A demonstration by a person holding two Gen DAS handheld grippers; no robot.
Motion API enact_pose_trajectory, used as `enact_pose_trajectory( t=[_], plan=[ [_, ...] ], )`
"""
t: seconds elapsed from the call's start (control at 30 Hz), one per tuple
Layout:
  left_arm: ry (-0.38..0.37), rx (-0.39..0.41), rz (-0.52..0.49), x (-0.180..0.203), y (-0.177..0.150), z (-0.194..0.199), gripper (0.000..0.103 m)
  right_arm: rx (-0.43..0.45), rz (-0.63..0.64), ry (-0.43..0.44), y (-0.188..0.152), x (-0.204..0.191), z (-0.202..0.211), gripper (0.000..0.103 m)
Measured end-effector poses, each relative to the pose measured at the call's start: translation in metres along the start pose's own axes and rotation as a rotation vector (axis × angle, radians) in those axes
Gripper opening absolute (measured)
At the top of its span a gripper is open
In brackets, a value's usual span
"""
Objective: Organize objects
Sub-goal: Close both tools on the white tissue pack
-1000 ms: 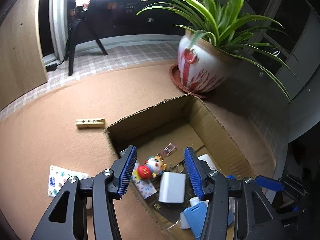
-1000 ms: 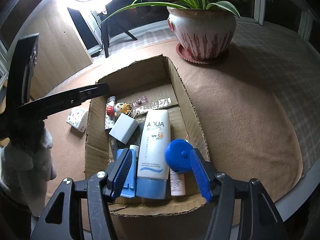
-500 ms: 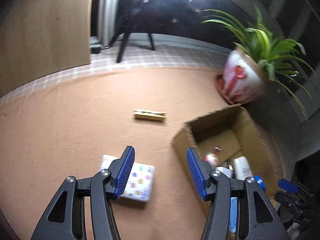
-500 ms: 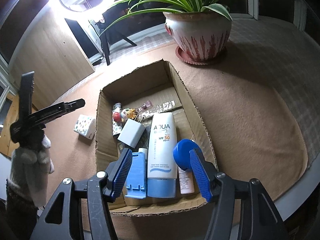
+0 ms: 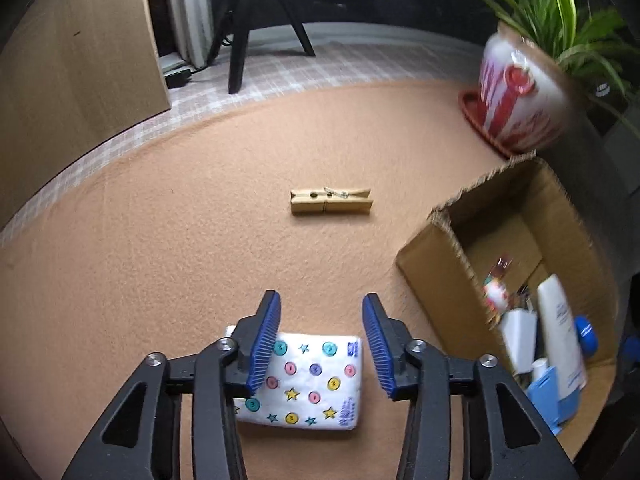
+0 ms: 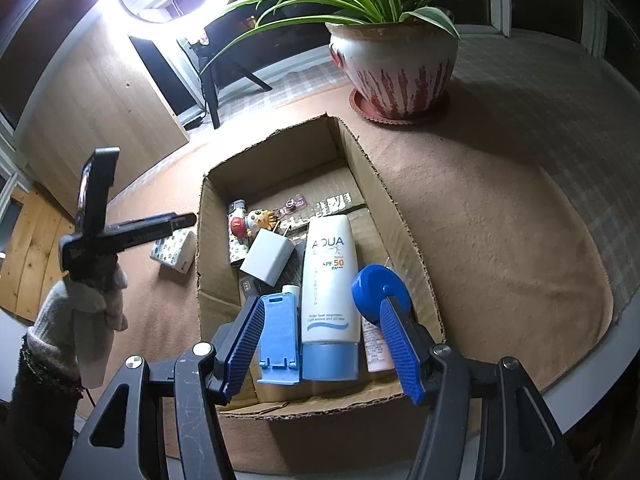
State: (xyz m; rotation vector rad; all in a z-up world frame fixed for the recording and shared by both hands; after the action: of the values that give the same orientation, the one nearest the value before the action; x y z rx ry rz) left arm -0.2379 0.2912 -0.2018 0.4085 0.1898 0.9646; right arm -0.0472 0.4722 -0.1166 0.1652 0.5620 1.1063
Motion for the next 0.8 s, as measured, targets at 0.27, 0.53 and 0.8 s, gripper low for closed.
enact_pose_trajectory(
  t=[0.27,0.53,0.8],
  plan=[
    [-0.012,-0.009,-0.111,0.013,-0.034,0.010,0.040,-0.006,0.023,0.039,0.001,-0.025,-0.001,0.056],
    [-0.005,-0.036,-0.172,0.014,-0.085,0.021,0.039,-0.028,0.099,0.099,-0.002,-0.074,-0.010,0.056],
    [-0.051,0.108,0.063,-0.032,-0.103,0.085,0.047,-0.084,0.190,0.194,-0.011,-0.135,-0.028,0.056]
  ],
)
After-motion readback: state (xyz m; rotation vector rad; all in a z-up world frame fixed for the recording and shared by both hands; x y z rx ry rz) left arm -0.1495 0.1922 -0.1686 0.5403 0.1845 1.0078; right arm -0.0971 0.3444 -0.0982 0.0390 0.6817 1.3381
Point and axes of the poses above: each gripper's, at about its wrist camera, not at the fingertips, and z roughly against the way its jaws point, x to its right, y to its top, the point moved 9 cm from there along -z, roughly the way its jaws point, and after that the axes turned 9 degrees about -z, right-handed, at the moved point
